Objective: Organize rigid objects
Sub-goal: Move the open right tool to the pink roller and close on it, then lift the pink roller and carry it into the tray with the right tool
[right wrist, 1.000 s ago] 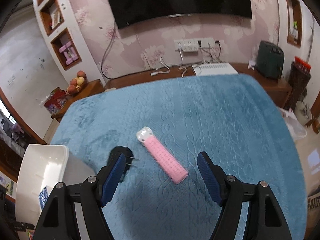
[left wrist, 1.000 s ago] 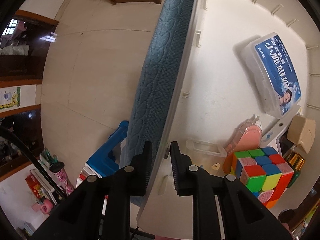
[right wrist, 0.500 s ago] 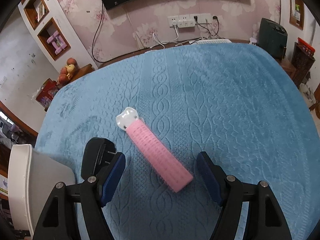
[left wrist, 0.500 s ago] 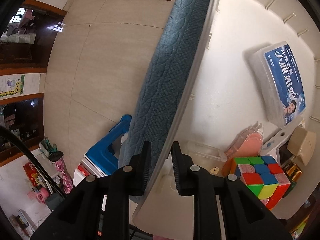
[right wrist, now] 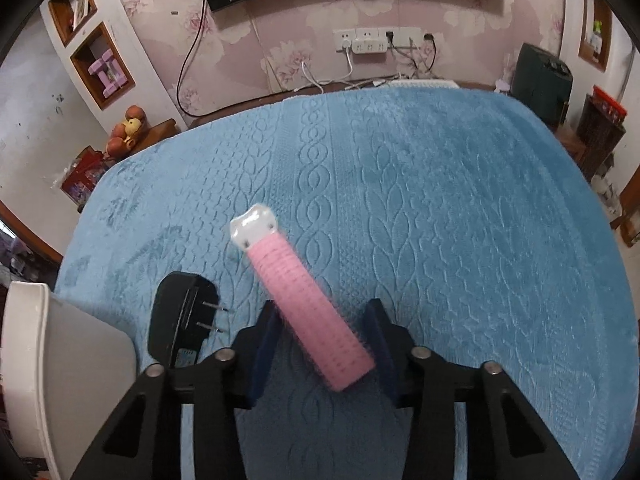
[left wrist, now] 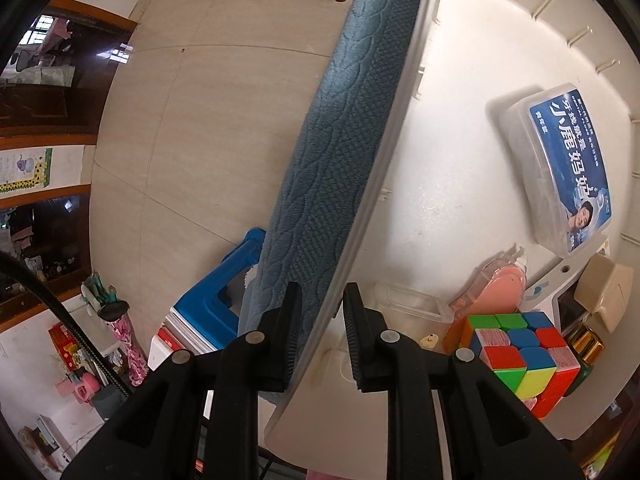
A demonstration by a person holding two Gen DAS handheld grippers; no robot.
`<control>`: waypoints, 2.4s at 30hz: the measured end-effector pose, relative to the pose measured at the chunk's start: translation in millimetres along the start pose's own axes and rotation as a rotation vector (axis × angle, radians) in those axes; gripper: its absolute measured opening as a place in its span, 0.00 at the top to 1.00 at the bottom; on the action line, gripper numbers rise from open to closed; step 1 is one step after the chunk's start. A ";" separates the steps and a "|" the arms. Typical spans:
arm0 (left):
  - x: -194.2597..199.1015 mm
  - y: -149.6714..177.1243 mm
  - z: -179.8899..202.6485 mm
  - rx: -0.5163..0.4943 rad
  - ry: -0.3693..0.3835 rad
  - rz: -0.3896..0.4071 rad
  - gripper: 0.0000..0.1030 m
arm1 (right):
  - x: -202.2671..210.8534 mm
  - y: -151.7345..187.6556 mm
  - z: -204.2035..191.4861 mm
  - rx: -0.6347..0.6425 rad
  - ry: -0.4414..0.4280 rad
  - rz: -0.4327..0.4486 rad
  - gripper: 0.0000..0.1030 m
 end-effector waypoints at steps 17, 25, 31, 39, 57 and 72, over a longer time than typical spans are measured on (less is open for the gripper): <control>15.3 2.7 4.2 -0.076 0.027 0.065 0.78 | 33.6 69.3 -11.5 -0.147 -0.051 -0.151 0.76; 17.8 5.9 3.0 -0.140 0.077 0.105 0.78 | 58.2 107.9 -27.8 -0.252 -0.103 -0.206 0.76; 15.9 11.8 5.1 -0.212 0.109 0.122 0.78 | 85.5 120.0 -53.9 -0.282 -0.124 -0.172 0.77; 12.5 25.7 5.7 -0.331 0.129 0.145 0.80 | 124.0 121.9 -88.5 -0.297 -0.150 -0.090 0.77; -2.4 54.6 0.6 -0.522 0.191 0.176 0.84 | 198.1 122.5 -192.3 -0.051 -0.183 0.128 0.77; 1.1 60.1 -3.9 -0.568 0.194 0.197 0.83 | 190.3 146.4 -249.9 0.141 -0.195 0.101 0.74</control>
Point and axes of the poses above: each gripper's, at about its wrist camera, not at the fingertips, and x roughly against the way its jaws point, z to its right, y to its underside, the point moved 8 cm from there along -x, roughly the way its jaws point, and after that the axes turned 4 degrees about -y, right-handed, at the moved point
